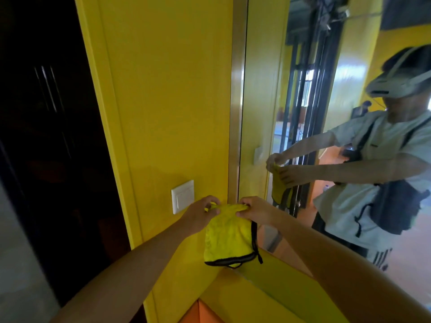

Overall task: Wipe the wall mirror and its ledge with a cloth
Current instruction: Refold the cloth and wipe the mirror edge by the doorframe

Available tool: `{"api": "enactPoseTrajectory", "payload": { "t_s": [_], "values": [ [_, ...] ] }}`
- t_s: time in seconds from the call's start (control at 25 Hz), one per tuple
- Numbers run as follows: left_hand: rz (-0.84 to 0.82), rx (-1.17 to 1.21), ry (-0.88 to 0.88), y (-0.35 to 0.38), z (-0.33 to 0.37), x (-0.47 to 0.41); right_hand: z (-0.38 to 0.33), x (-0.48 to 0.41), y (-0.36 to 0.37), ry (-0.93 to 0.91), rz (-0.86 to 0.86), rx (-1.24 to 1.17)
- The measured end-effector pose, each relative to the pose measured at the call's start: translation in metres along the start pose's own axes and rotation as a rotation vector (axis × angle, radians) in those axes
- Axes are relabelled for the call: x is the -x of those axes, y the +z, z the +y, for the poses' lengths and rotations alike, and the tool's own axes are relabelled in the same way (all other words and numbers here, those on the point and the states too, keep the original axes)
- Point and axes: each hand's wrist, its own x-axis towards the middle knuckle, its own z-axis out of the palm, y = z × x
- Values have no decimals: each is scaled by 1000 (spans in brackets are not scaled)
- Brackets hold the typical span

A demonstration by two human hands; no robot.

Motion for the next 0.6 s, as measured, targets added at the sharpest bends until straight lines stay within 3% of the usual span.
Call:
{"api": "enactPoseTrajectory", "payload": {
  "t_s": [0.16, 0.4, 0.6],
  "values": [
    [-97, -154, -2, -2, 4, -11, 2, -11, -15, -49, 20, 132],
    [-96, -331, 61, 16, 2, -22, 1, -17, -39, -126, 65, 222],
    [-221, -172, -29, 31, -13, -4, 2, -18, -53, -90, 113, 178]
  ]
}}
